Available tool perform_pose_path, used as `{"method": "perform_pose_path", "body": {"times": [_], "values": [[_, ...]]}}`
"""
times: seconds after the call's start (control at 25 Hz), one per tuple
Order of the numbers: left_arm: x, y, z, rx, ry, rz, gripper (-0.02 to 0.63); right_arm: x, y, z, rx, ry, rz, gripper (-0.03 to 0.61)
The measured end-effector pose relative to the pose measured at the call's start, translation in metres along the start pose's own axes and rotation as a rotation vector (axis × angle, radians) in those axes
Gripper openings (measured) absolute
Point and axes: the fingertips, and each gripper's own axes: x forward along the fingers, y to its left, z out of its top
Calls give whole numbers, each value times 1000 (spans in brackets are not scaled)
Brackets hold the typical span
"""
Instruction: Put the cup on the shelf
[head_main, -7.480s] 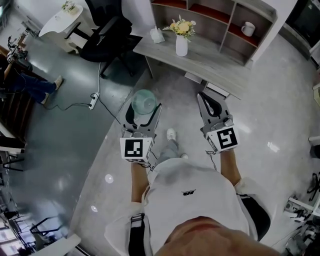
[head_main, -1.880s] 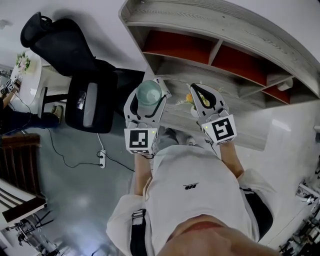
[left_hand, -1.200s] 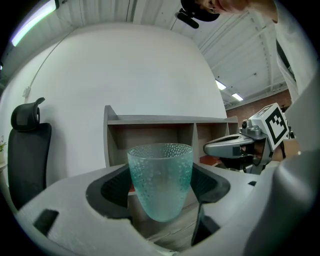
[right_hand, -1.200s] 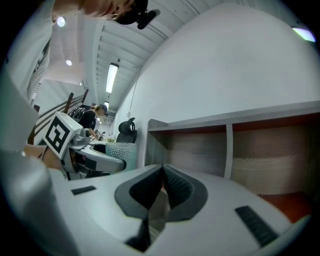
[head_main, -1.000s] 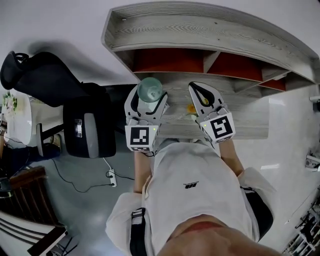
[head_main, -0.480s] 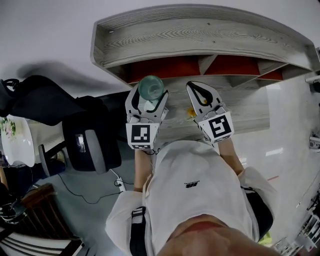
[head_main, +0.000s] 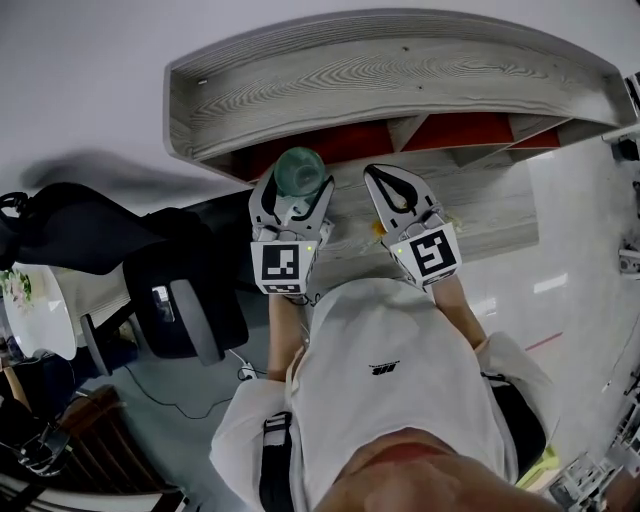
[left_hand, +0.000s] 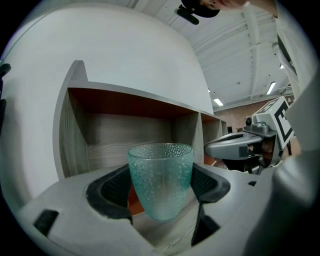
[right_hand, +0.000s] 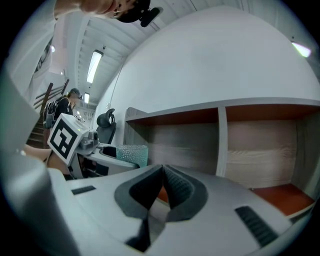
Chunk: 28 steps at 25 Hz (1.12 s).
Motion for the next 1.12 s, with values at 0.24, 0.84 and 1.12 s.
{"method": "perform_pose_path", "body": {"times": [0.24, 0.84, 1.12], "values": [[13, 2, -6, 0, 10, -24, 368, 7, -1, -5, 0, 17, -10, 28], [37, 1, -17, -10, 32, -65, 368, 11, -13, -16, 17, 45, -49, 28], [47, 1, -16, 5, 34, -72, 368, 18, -14, -16, 15, 50, -37, 28]]}}
